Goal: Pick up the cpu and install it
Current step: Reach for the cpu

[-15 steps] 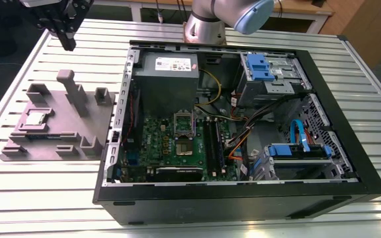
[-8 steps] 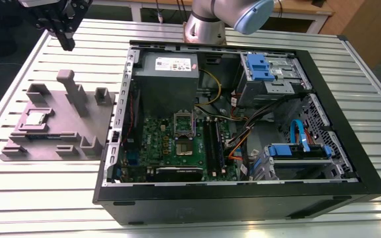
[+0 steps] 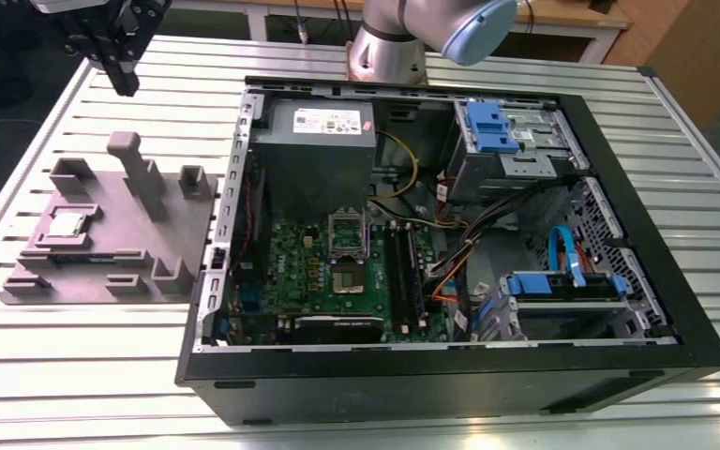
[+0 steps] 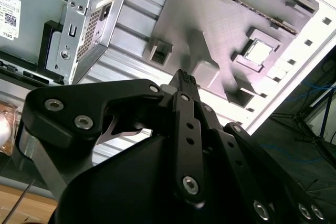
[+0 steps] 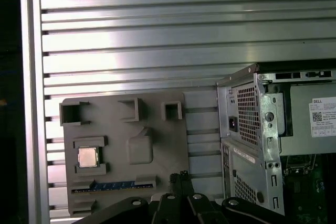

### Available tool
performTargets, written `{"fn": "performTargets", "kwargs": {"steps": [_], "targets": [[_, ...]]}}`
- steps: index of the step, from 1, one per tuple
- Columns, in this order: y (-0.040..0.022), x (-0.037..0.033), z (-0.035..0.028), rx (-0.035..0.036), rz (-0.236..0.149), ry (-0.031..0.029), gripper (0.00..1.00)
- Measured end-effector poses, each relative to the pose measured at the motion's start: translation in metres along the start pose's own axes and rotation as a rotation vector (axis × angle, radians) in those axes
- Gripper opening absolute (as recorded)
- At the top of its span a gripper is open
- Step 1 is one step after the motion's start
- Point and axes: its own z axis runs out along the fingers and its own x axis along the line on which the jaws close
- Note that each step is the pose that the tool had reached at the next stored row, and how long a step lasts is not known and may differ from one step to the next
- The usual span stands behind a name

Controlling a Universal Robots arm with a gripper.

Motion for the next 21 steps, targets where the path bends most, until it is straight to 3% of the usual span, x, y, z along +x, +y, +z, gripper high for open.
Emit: {"fn": "performTargets", "kwargs": {"steps": [21], "targets": [[-0.0007, 0.0091, 0.0, 0.0, 0.0, 0.0, 0.1]]}}
